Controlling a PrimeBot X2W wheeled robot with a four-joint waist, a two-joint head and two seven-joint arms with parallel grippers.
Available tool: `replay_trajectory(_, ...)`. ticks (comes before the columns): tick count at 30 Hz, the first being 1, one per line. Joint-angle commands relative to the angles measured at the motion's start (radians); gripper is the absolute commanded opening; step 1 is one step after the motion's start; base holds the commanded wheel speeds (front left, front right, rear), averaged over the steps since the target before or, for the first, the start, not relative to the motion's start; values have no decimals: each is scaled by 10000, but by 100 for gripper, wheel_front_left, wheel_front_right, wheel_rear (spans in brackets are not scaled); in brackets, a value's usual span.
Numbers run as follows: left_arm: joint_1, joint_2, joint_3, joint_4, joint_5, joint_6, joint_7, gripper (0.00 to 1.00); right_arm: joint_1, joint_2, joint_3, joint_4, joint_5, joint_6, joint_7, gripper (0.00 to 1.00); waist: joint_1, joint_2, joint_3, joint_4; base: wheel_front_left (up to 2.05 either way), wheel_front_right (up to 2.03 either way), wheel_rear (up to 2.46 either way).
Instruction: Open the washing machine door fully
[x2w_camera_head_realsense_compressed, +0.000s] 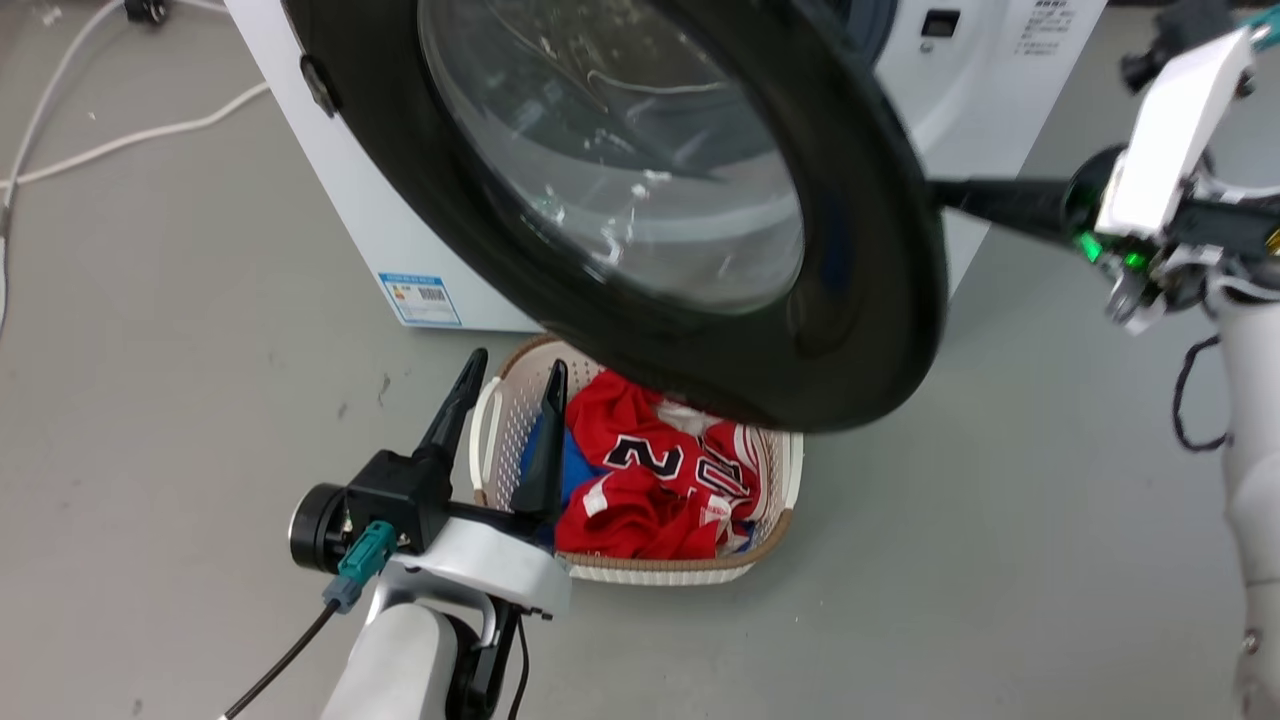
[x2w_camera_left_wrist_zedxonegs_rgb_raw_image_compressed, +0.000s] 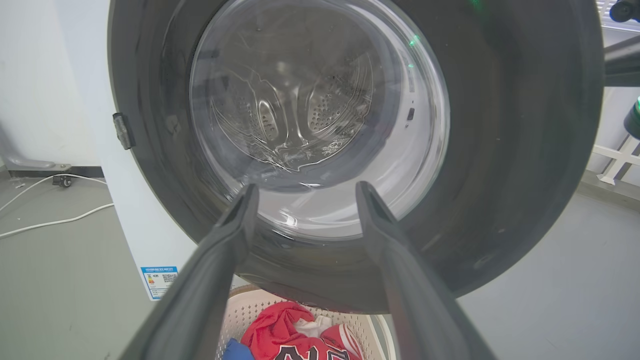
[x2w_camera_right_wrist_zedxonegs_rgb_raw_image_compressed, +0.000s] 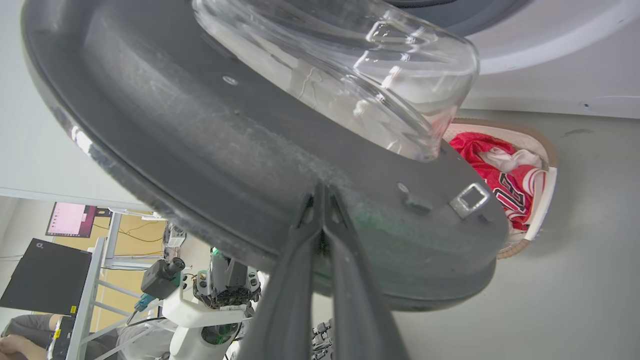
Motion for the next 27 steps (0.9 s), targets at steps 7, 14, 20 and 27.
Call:
replay_trajectory(7, 454, -8, -44, 203, 52, -134, -24, 100, 1604, 813, 27, -1097, -33, -4, 738, 0, 2, 0, -792, 73, 0, 0, 0)
replay_trajectory(14, 747, -8, 25, 310, 70, -224, -24, 100, 2816, 1320, -133, -2617, 78, -3, 1499, 0, 2, 0, -1230, 228, 0, 0, 0)
replay_trajectory(20, 946, -8, 33, 344, 85, -255, -24, 100, 3884, 1615, 172, -4038, 150, -1, 2011, 0, 2, 0, -1456, 338, 0, 0, 0)
replay_trajectory(27, 1021, -8, -10, 348, 28, -293, -24, 100, 4778, 1710, 727, -5077, 524, -1, 1950, 0, 2, 0, -1526, 423, 0, 0, 0)
